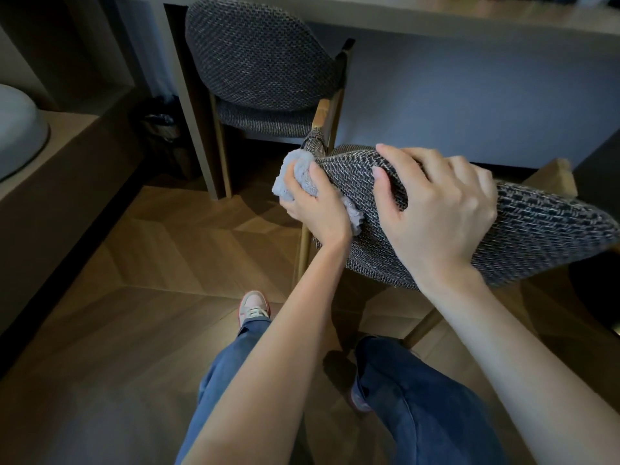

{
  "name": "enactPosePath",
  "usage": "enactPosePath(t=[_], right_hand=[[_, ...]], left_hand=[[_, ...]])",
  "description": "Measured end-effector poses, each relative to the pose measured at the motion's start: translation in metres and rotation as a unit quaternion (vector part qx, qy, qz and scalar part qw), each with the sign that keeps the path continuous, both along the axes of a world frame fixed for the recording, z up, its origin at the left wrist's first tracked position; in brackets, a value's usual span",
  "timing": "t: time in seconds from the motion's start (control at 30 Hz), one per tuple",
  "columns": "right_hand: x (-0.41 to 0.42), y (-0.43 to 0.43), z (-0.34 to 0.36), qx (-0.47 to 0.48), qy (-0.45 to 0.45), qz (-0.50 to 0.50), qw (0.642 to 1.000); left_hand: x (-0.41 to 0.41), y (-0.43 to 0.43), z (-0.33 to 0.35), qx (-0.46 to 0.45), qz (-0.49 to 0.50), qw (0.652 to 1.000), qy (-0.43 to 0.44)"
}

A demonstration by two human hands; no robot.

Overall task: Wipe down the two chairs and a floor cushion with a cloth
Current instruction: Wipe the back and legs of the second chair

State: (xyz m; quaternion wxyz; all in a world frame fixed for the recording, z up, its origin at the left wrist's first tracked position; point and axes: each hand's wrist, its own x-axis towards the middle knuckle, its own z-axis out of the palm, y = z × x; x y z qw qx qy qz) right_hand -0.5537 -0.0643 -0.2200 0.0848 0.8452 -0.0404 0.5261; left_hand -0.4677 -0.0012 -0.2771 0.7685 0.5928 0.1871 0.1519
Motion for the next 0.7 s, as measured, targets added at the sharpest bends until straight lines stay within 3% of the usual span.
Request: enactPosePath(t=[0.23, 0.53, 0.7], right_hand=[[0.003, 0.001, -0.002, 0.002, -0.021, 0.002, 1.0], [0.004, 0.001, -0.003, 0.003, -0.026, 0.003, 1.0], [0.003, 0.003, -0.002, 0.005, -0.028, 0.003, 1.0]], left_hand=[[0.02, 0.003, -0.025, 0.026, 0.043, 0.999, -0.018], [0.033, 0.016, -0.078, 0.04, -0.051, 0.99, 0.126], [0.027, 0.016, -0.046, -0.011, 0.022, 0.999, 0.04]])
